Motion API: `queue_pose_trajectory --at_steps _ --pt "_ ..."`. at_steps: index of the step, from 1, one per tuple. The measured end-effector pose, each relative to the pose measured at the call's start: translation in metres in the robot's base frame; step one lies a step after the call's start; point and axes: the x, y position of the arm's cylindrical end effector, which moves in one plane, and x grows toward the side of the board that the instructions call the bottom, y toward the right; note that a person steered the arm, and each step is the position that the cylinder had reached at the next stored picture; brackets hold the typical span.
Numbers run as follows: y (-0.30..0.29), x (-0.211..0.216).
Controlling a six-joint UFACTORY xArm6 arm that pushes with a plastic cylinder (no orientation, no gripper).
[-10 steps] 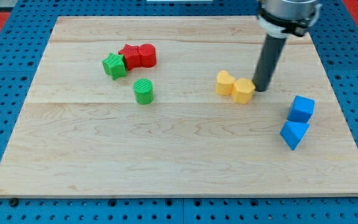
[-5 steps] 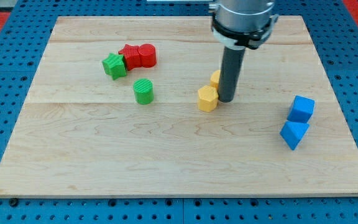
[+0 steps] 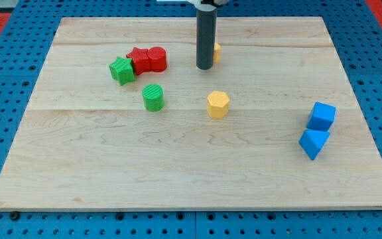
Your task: Push the yellow blocks towards the top right
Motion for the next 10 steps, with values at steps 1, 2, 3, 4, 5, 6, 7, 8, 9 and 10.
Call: queue_pose_trajectory --at_steps 1,2,3,4,5,6,7,8,9,10 --pt "-0.047 -0.009" --pt "0.011 -0.026" --pt "0.078 -0.041" --pt "0.116 -0.053" --pt "0.142 -0.062" --pt "0.119 -0.022" --pt "0.104 0.055" --pt "0.1 0.105" --pt "0.044 0.153" --pt "0.006 0.129"
